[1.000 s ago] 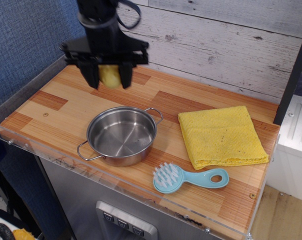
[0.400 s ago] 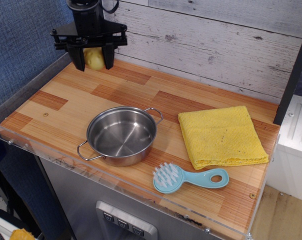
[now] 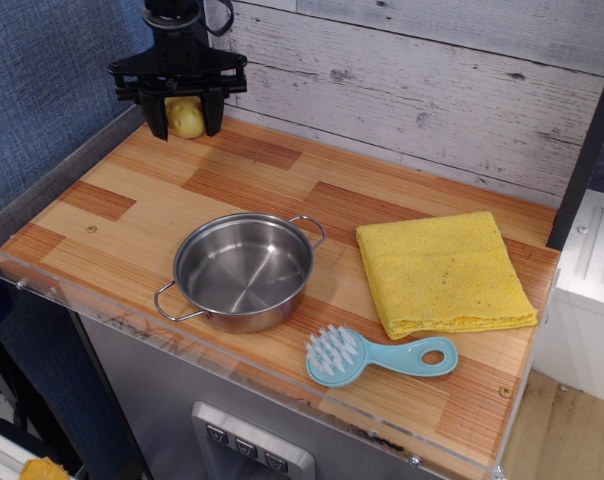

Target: Take the potato in the pot and put down on the table

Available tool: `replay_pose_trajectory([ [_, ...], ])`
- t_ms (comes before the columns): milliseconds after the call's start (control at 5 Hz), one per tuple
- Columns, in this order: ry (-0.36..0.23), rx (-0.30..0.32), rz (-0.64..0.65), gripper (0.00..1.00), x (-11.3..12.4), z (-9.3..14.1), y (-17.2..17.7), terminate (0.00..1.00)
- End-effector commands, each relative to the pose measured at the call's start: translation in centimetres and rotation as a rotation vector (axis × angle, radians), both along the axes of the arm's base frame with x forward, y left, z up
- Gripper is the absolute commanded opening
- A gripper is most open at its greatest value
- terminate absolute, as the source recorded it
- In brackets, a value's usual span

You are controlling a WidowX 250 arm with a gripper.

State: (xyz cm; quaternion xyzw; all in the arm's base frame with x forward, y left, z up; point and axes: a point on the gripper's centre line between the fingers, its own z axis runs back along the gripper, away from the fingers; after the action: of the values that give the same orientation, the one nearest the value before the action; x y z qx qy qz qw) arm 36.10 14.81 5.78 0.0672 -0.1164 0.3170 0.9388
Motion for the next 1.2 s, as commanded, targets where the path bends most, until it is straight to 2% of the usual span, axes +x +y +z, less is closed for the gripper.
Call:
replay_pose_trajectory([
  [0,-0.001,0.030,0.007,0.00,1.0,-1.1,-0.1,0.00],
  [200,0.018,0.024,-0.014,0.00,0.8,-2.1,-0.8,0.00],
  [400,0.017,0.027,0.009,1.00,0.4,-2.4,-1.0,0.00],
  [1000,0.013,0.035,0.023,1.00,0.2,-1.9,-0.5,0.00],
])
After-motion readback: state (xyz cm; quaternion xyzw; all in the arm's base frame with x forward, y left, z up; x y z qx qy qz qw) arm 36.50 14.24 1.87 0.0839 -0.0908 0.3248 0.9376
